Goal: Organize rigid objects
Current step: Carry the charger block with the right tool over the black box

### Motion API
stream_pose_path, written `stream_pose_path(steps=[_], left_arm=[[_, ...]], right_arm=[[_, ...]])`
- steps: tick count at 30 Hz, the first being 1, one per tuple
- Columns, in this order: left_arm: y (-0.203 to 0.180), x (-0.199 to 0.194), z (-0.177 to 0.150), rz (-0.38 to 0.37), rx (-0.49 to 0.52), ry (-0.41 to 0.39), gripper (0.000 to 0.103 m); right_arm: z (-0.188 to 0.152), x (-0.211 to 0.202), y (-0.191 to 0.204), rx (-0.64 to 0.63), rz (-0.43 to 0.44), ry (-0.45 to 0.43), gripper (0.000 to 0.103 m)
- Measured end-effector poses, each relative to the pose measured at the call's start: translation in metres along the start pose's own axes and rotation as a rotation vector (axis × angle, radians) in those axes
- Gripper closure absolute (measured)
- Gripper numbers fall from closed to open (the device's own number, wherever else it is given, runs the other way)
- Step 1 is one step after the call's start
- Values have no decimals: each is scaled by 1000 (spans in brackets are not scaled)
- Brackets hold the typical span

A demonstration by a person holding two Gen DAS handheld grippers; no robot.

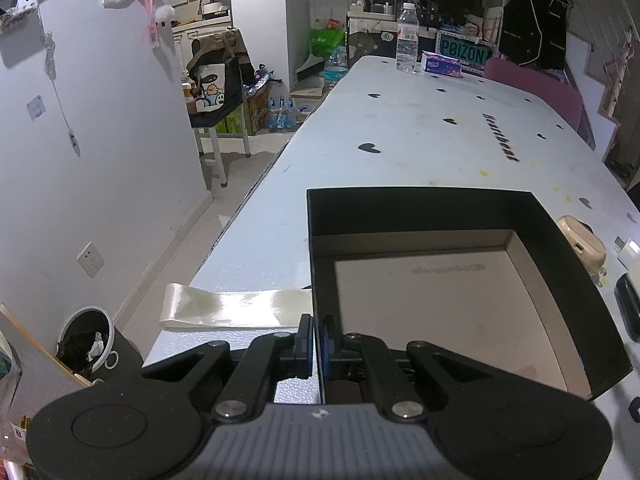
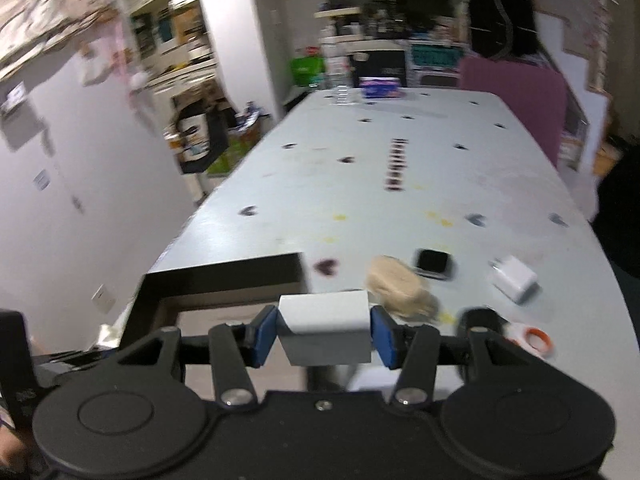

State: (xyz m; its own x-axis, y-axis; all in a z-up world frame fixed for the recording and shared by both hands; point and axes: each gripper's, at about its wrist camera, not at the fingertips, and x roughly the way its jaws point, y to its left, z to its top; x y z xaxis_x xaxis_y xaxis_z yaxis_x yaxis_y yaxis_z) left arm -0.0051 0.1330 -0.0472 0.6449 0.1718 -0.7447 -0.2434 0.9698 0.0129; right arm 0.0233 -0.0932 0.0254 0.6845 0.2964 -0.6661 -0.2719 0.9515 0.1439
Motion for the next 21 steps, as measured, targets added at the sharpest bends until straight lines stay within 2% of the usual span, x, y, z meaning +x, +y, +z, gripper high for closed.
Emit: stream_pose_path(steps=[4,13,17,21], left_arm=[[4,0,0,-18,-25,2,98],[8,0,0,-40,-73,0,97],[11,1,0,-49,-88,-2,97],[12,0,0,-49,-87,-4,97]], right_arm=[[10,17,27,-31,42,49,52],[21,80,60,-82,28,253,52],[21,102,70,-122,-9,301,52],[23,124,67,-109,-53,342,52]])
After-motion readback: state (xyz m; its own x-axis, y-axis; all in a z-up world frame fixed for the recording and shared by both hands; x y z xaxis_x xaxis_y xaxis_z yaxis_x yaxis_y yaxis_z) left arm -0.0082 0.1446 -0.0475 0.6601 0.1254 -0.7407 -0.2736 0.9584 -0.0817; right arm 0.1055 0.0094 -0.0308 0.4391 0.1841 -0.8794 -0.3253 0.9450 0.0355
